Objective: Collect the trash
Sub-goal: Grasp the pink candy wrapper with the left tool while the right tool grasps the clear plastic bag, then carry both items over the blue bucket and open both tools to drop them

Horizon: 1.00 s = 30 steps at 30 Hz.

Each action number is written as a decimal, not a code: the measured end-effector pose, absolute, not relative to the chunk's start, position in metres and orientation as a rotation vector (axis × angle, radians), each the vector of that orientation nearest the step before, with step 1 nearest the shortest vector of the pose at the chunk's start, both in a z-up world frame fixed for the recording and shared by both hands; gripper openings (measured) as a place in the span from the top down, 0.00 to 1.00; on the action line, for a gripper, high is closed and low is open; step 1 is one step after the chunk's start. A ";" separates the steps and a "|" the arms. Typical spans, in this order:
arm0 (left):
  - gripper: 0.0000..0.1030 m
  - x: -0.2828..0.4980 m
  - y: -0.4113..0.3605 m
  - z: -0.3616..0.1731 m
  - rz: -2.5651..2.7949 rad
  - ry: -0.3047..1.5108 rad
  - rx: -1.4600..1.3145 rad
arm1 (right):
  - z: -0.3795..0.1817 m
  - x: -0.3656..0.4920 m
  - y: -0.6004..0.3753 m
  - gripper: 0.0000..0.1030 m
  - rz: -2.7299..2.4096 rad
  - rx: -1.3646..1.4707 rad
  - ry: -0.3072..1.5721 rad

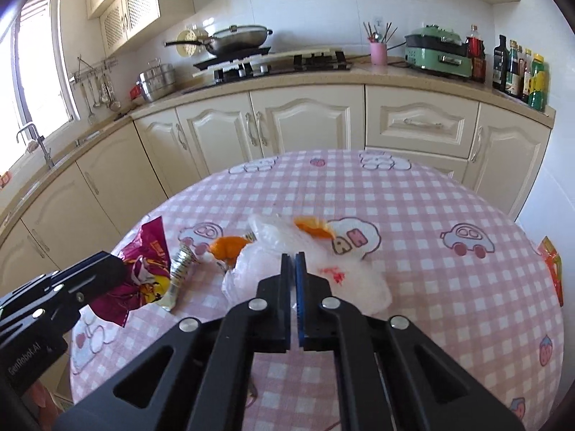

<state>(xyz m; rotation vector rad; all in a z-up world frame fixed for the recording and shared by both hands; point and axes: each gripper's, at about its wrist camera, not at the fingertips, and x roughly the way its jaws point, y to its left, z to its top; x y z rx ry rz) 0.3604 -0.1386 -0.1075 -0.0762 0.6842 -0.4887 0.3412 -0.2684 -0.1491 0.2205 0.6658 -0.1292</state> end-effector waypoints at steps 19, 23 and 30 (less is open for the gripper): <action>0.85 0.306 0.032 -0.081 -0.285 0.571 -0.222 | -0.082 0.317 -0.102 0.97 0.143 0.127 0.544; 0.85 0.299 0.083 -0.096 -0.188 0.594 -0.254 | -0.097 0.331 -0.042 0.97 0.248 0.101 0.591; 0.85 0.292 0.171 -0.139 0.011 0.676 -0.306 | -0.141 0.354 0.069 0.97 0.428 0.044 0.702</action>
